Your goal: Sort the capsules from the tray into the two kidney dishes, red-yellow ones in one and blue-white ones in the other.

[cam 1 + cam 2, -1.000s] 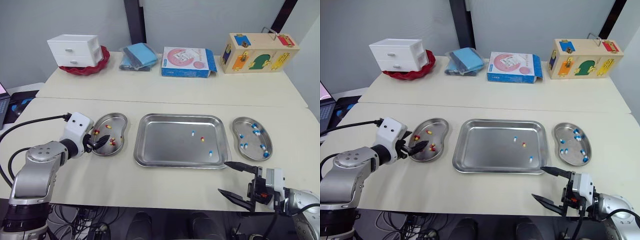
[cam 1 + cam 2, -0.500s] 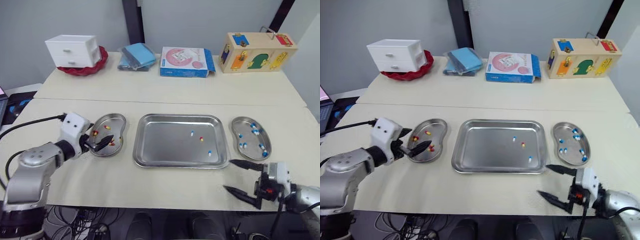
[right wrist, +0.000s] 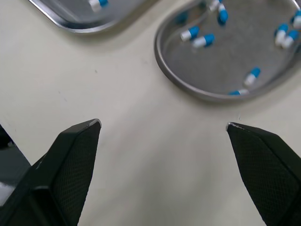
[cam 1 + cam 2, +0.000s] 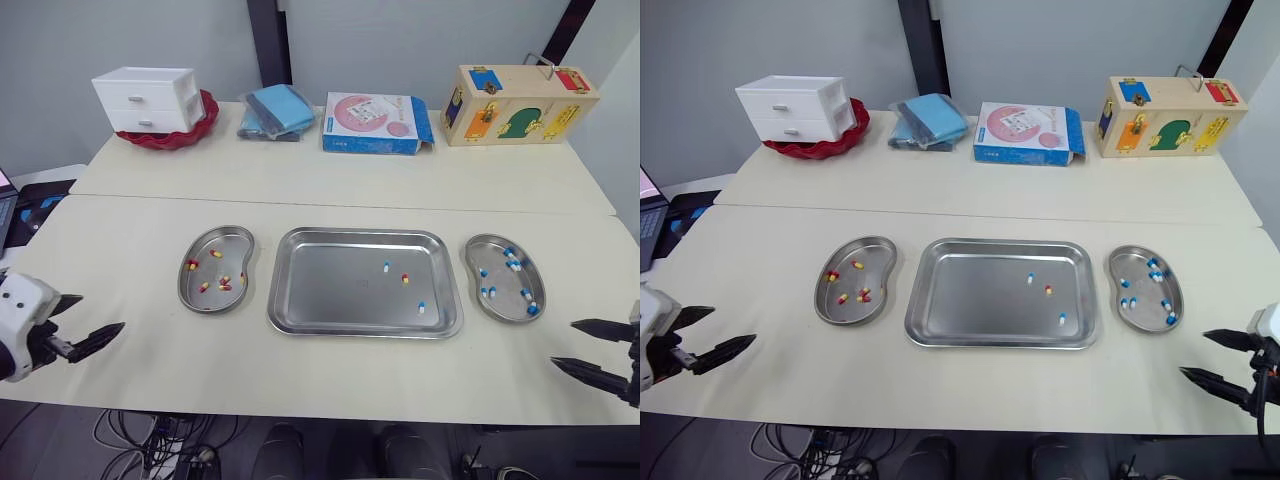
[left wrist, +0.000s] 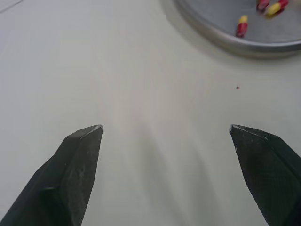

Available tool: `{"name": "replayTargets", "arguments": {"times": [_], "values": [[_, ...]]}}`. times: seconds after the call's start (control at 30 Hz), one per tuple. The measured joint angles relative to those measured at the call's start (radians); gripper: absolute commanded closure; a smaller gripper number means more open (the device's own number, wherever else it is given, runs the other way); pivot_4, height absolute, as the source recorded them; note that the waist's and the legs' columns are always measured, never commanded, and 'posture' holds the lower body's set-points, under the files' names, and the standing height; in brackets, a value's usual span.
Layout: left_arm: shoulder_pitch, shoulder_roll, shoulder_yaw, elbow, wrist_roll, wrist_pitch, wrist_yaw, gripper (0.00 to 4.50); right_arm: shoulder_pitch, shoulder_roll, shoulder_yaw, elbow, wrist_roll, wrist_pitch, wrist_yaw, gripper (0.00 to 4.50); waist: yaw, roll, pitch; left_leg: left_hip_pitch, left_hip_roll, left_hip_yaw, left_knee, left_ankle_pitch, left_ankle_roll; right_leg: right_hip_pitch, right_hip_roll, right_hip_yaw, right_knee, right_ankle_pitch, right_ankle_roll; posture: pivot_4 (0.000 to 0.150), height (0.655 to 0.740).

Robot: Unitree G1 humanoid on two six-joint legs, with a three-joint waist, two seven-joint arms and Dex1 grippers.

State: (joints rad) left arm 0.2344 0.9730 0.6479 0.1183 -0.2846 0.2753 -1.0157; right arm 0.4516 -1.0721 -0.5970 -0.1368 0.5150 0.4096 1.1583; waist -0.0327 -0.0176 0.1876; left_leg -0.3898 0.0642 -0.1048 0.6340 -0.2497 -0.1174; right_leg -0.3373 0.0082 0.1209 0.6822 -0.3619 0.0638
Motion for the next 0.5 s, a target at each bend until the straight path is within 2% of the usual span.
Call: {"name": "replayTargets", "arguments": {"times": [0.13, 0.33, 0.43, 0.5], "values": [[0.007, 0.000, 0.006, 0.010, -0.002, -0.021, -0.002, 0.03, -0.071, -0.008, 0.009, 0.073, -0.035, -0.005, 0.018, 0.00, -0.002, 0.000, 0.000, 0.000, 0.000, 0.001, -0.002, 0.000, 0.000, 0.000, 0.000, 0.000, 0.000, 0.000, 0.000, 0.150, 0.7400], [0.033, -0.023, 0.008, -0.029, -0.023, -0.020, 0.001, 0.03, -0.124, -0.008, 0.030, 0.085, -0.062, -0.021, 0.035, 0.00, -0.003, 0.000, 0.000, 0.000, 0.000, 0.001, -0.004, 0.000, 0.000, -0.001, 0.000, 0.000, 0.000, 0.000, 0.000, 0.150, 0.7400], [0.052, -0.066, 0.017, -0.073, -0.050, -0.027, -0.004, 0.03, -0.147, -0.006, 0.030, 0.042, -0.046, 0.002, 0.040, 0.00, -0.002, 0.001, 0.000, 0.000, 0.000, 0.001, -0.005, 0.000, 0.000, -0.001, 0.000, 0.000, -0.001, 0.000, 0.000, 0.150, 0.7400], [0.049, -0.154, 0.029, -0.145, -0.110, -0.057, 0.001, 0.03, -0.162, 0.003, 0.032, -0.039, -0.009, 0.053, 0.034, 0.00, 0.000, 0.001, 0.000, 0.000, 0.000, 0.001, -0.004, 0.000, 0.000, -0.001, -0.001, 0.000, 0.000, 0.000, 0.000, 0.150, 0.7400]]}}
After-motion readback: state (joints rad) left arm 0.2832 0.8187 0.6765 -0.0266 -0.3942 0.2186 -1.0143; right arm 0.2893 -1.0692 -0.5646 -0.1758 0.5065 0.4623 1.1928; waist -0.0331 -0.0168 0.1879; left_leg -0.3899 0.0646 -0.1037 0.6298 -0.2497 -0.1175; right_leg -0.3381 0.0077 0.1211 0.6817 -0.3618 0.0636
